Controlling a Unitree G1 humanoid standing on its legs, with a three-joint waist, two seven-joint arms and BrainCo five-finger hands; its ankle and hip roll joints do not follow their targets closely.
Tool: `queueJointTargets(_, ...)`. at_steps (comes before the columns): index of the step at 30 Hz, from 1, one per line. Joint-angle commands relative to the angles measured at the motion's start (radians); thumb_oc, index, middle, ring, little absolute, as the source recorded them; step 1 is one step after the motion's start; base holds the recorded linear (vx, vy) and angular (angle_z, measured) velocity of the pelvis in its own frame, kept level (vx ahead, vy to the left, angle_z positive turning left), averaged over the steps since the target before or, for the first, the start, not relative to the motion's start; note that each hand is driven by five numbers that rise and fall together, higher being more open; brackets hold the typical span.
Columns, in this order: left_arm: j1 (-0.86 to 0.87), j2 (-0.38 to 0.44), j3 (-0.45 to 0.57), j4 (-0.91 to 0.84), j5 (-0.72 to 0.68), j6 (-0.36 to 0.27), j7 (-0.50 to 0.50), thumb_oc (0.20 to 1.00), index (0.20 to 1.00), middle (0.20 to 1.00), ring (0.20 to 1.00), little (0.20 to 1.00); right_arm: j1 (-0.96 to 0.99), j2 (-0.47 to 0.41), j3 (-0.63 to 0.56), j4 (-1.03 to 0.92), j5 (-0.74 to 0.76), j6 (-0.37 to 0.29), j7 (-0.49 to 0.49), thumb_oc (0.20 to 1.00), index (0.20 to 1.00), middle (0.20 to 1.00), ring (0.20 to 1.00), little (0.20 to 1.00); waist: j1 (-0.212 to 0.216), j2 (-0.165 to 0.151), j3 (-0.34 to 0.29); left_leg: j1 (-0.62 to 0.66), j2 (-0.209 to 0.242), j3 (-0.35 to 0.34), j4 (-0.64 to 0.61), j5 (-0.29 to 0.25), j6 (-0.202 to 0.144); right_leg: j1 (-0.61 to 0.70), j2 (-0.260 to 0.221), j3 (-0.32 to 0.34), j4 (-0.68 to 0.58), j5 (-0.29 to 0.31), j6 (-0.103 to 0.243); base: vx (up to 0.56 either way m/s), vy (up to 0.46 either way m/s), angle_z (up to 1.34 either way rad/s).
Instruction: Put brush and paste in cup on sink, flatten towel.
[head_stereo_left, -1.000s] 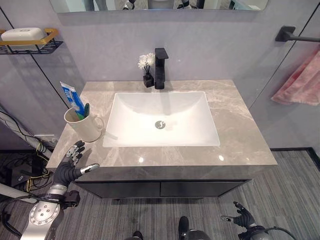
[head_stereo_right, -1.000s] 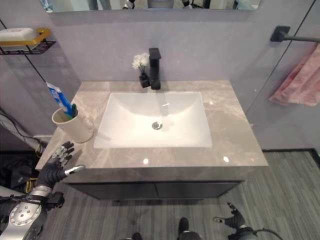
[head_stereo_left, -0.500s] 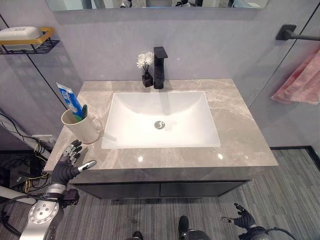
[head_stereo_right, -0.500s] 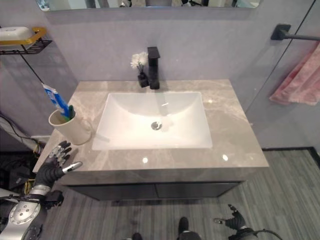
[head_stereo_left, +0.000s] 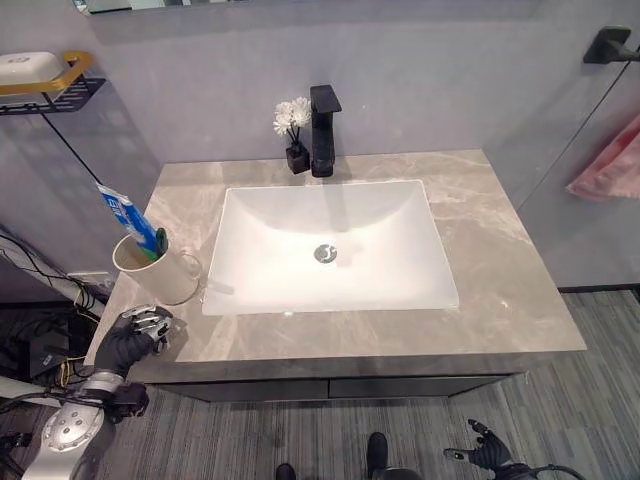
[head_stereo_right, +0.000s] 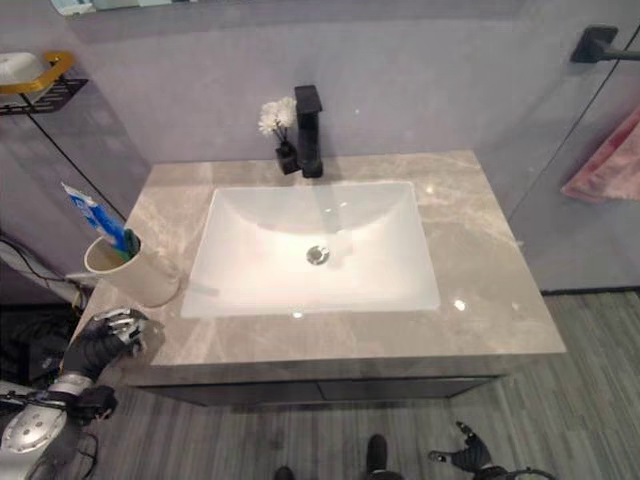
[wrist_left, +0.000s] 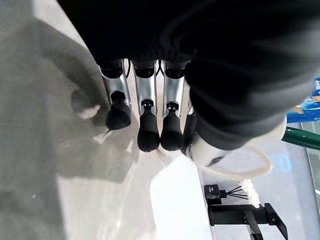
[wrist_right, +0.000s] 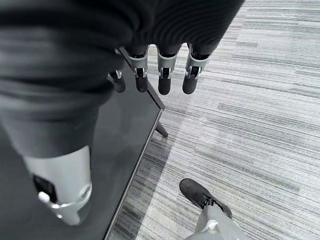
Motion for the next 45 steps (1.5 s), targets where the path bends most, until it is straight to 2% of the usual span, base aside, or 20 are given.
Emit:
queueJointTargets(1, -0.019, 0.056, 0.064, -0.057, -0.043, -0.042, -0.003, 0.2, 0.2, 0.2, 0.2, 0.2, -0.05, -0.031, 0.031, 0.001, -0.019, -0.011, -0.002, 1.0, 1.0, 1.0, 1.0, 1.0, -0.014, -0.02, 0.033, -0.027, -0.037, -0.025, 0.03, -0.004, 0.033, 0.054, -0.036, 0.057, 0.103, -0.11, 0.049, 0.06, -0.005, -0.01)
queueJointTargets(10, -0.028, 0.06, 0.049, -0.054, -0.046, -0.042, -0.004, 0.2, 0.2, 0.2, 0.2, 0.2, -0.052, -0.031, 0.045, 0.001, -0.026, -0.014, -0.003, 1.0, 1.0, 1.0, 1.0, 1.0, -0.018, -0.028, 0.037, -0.032, -0.04, -0.014, 0.071, -0.037, 0.037, 0.07, -0.037, 0.072, 0.095, -0.116, 0.053, 0.04, -0.001, -0.02)
queueJointTargets(25, -0.054, 0.015, 0.068, -0.022, -0.032, -0.054, 0.031, 0.2, 0.2, 0.2, 0.2, 0.2, -0.029, -0.024, 0.057, -0.013, -0.05, -0.015, 0.0, 1.0, 1.0, 1.0, 1.0, 1.0, -0.031, -0.03, 0.034, -0.002, -0.04, 0.015, 0.042, -0.04, 0.038, 0.074, -0.031, 0.103, 0.07, -0.109, 0.06, 0.01, 0.003, -0.05)
queueJointTargets(33, -0.144, -0.034, 0.081, 0.063, 0.004, -0.067, 0.092, 0.2, 0.2, 0.2, 0.2, 0.2, -0.023, -0.025, 0.062, -0.028, -0.056, -0.01, 0.008, 1.0, 1.0, 1.0, 1.0, 1.0, -0.043, -0.034, 0.046, 0.005, -0.037, 0.034, 0.031, -0.039, 0.035, 0.066, -0.021, 0.124, 0.063, -0.109, 0.058, 0.01, -0.012, -0.11)
queueJointTargets(45, -0.253, -0.039, 0.087, 0.127, 0.035, -0.078, 0.14, 0.2, 0.2, 0.2, 0.2, 0.2, -0.027, -0.023, 0.067, -0.02, -0.058, -0.006, 0.011, 1.0, 1.0, 1.0, 1.0, 1.0, -0.053, -0.045, 0.045, 0.016, -0.037, 0.048, 0.019, -0.047, 0.037, 0.064, -0.01, 0.14, 0.053, -0.107, 0.062, 0.02, 0.001, -0.08)
